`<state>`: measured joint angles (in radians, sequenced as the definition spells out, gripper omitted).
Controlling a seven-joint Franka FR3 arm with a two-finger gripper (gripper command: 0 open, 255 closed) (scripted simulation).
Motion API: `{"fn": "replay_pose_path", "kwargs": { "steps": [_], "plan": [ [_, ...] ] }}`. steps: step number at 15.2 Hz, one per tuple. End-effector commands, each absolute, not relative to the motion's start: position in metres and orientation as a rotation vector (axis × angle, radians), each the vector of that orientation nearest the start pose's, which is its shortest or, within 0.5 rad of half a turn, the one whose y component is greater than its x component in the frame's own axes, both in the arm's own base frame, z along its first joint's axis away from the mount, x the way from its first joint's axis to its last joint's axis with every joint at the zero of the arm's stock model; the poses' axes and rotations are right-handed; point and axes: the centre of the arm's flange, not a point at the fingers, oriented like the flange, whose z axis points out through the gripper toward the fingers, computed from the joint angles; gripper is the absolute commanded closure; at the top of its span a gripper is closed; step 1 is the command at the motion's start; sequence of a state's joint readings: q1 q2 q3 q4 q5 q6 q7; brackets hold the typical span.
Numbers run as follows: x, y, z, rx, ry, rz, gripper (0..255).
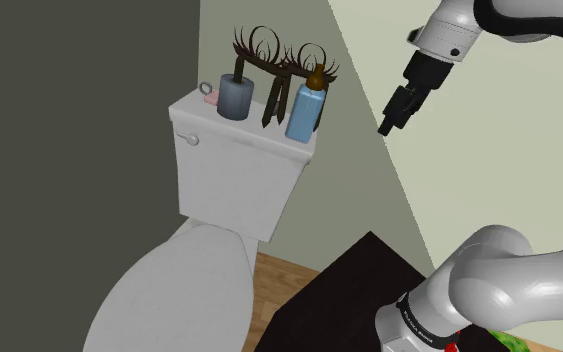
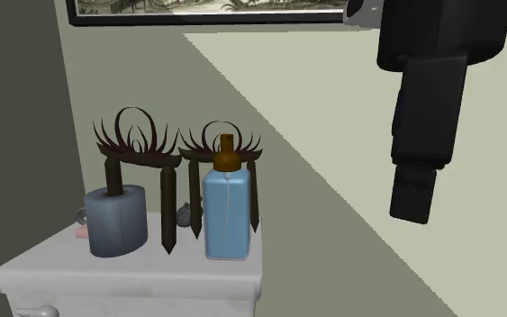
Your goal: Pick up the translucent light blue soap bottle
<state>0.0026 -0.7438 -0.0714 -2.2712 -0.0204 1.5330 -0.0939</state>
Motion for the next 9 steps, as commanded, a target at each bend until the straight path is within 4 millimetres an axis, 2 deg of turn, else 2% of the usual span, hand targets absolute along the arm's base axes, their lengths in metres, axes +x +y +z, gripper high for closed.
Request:
{"fn": "replay_pose_path", "kwargs": {
  "steps": [1,9],
  "plan": [
    [0.315,-0.032,0.613,-3.113,-0.067,-0.010,0],
    [0.416,-0.056,0.631,-3.121,-0.087,-0.007,0]
  ]
}}
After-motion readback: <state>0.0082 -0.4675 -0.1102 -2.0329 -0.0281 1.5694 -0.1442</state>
